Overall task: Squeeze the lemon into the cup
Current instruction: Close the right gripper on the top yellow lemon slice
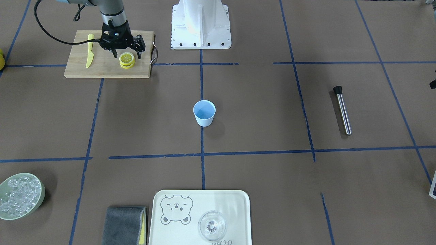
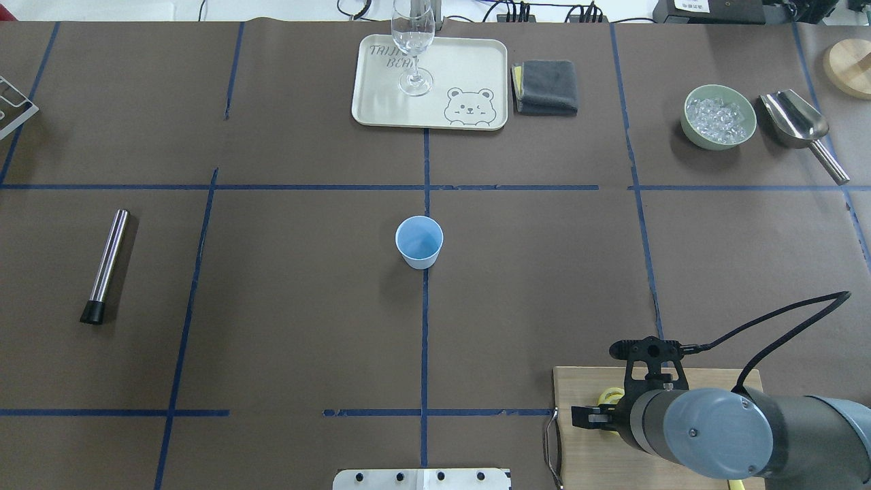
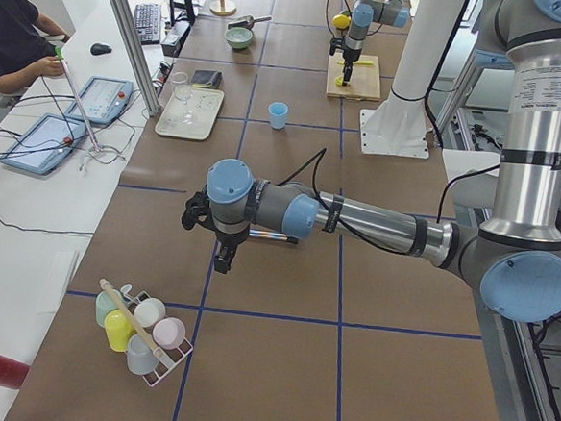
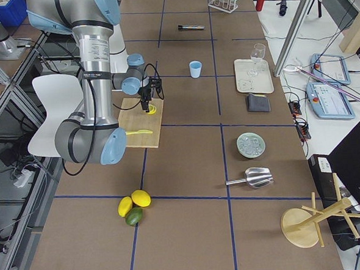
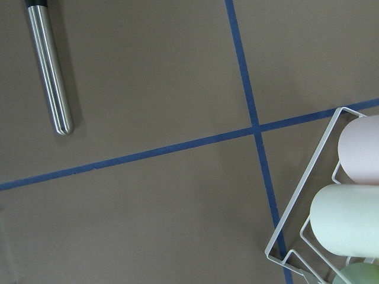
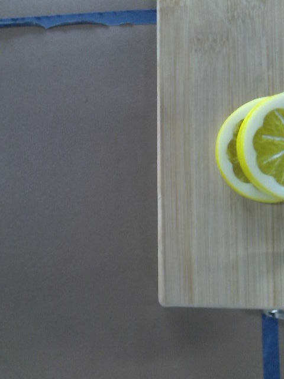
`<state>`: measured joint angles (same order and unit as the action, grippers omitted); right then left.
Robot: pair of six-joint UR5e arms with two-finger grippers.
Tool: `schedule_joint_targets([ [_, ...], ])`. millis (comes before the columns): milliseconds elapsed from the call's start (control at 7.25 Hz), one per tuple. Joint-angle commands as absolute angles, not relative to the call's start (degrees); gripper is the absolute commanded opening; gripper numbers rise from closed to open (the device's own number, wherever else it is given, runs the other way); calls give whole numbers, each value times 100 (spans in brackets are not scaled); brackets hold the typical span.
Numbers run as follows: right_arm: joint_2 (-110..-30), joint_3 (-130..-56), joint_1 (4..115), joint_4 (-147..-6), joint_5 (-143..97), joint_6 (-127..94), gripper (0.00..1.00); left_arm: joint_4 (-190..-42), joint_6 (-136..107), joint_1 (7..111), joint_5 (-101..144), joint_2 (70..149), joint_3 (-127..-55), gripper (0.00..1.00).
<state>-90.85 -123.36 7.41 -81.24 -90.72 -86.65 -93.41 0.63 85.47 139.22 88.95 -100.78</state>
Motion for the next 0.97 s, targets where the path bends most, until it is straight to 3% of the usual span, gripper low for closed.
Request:
schedule_joint_targets([
  [0, -9035, -12226, 773, -8121, -9097, -8666, 97, -9343, 70, 8552, 13922, 8895, -10081, 100],
  [414, -9053, -12261, 791, -8130, -9097, -8666, 79, -9343, 79, 8552, 13922, 8895, -10090, 100],
  [828, -9158, -12313, 852, -8139, -9105, -8666, 69, -9343, 88, 8552, 13931, 8895, -10099, 100],
])
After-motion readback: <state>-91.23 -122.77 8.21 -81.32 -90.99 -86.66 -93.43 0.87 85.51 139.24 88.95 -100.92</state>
